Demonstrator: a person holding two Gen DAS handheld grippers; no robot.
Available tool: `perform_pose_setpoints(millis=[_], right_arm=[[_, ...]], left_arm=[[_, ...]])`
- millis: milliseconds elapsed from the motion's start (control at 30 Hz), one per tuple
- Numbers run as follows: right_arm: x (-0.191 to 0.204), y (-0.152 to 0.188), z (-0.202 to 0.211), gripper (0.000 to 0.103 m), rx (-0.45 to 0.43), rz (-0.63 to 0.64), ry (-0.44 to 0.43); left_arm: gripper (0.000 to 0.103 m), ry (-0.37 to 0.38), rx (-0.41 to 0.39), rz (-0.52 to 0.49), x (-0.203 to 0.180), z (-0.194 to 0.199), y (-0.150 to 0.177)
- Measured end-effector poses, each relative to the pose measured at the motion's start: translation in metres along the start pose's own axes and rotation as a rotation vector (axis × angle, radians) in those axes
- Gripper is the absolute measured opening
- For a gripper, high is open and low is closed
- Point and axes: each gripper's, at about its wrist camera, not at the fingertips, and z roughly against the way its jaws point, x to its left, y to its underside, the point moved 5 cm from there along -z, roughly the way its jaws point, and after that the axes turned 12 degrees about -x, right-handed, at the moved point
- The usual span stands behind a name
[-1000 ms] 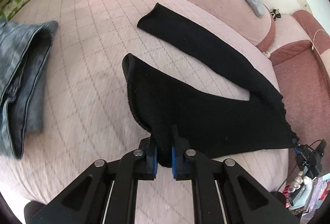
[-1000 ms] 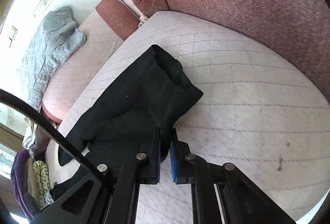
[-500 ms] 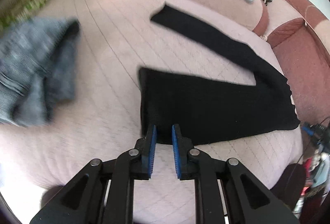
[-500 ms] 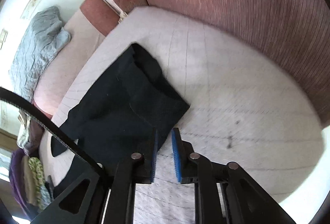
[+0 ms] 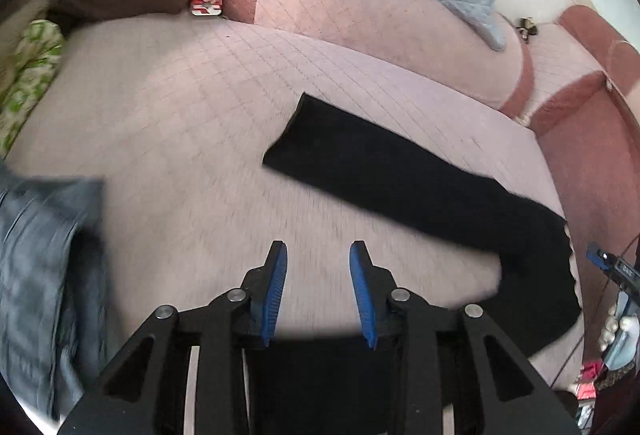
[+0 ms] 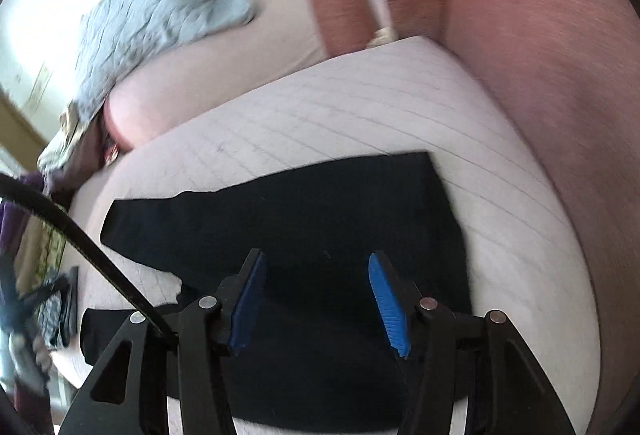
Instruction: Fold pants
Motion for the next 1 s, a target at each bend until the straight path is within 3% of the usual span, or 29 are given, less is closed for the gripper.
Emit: perform_pose_setpoints(millis=[100,400,467,533,600,633,700,733,767,800,833,867,900,1000], right_arm=[[0.01,-0.017,-0.034,0.064,0.052,0.052,-0.038],[0.03,-0.051,-0.128,0.072,0.199,0.231,-0.06],[0.029,-0.052,-0.147,0.072,0.23,0.266,-0.058],[0.028,-0.049,-0.162,0.072,0.263,0.312,-0.054],[0.028,-0.043,-0.174,0.073,0.311,0.342,-0.074],[0.03,-0.039,-0.179,0.079,0.329,0.367,-0.083],[0.037,-0.034,-0.183,0.09,0.337,0.43,-0.099],[0.041,-0.03,-0.185,0.092,0.342,0.461,-0.094],[0.045,-0.025,-0.187,0.092,0.345,0.494,-0.078],[0.048,-0.022,-0.187,0.085,0.347,0.513,-0.074],[0.052,-0.021,-0.184,0.065,0.347,0.509,-0.087],[0.056,-0.022,-0.18,0.045,0.346,0.492,-0.113],[0.059,-0.023,-0.175,0.01,0.351,0.464,-0.144],[0.066,-0.02,-0.164,0.01,0.337,0.477,-0.125]], left_arm=[[0.031,-0.037,0.014,-0.008,0.003,-0.044,-0.023],[0.039,-0.014,0.06,0.042,0.022,-0.135,-0.068],[0.045,0.023,0.086,0.028,0.018,-0.152,-0.072],[0.065,0.054,0.081,-0.004,0.009,-0.159,-0.078],[0.074,0.103,0.093,-0.04,-0.004,-0.167,-0.082],[0.08,0.116,0.1,-0.057,-0.01,-0.17,-0.083],[0.082,0.103,0.105,-0.112,-0.02,-0.177,-0.082],[0.078,0.08,0.105,-0.156,-0.026,-0.18,-0.08],[0.069,0.051,0.1,-0.196,-0.031,-0.181,-0.078],[0.037,0.025,0.093,-0.217,-0.033,-0.18,-0.077],[0.011,0.04,0.083,-0.217,-0.035,-0.176,-0.078],[0.01,0.068,0.082,-0.191,-0.035,-0.172,-0.079],[0.01,0.088,0.073,-0.164,-0.034,-0.165,-0.081],[0.01,0.083,0.03,-0.146,-0.033,-0.144,-0.083]])
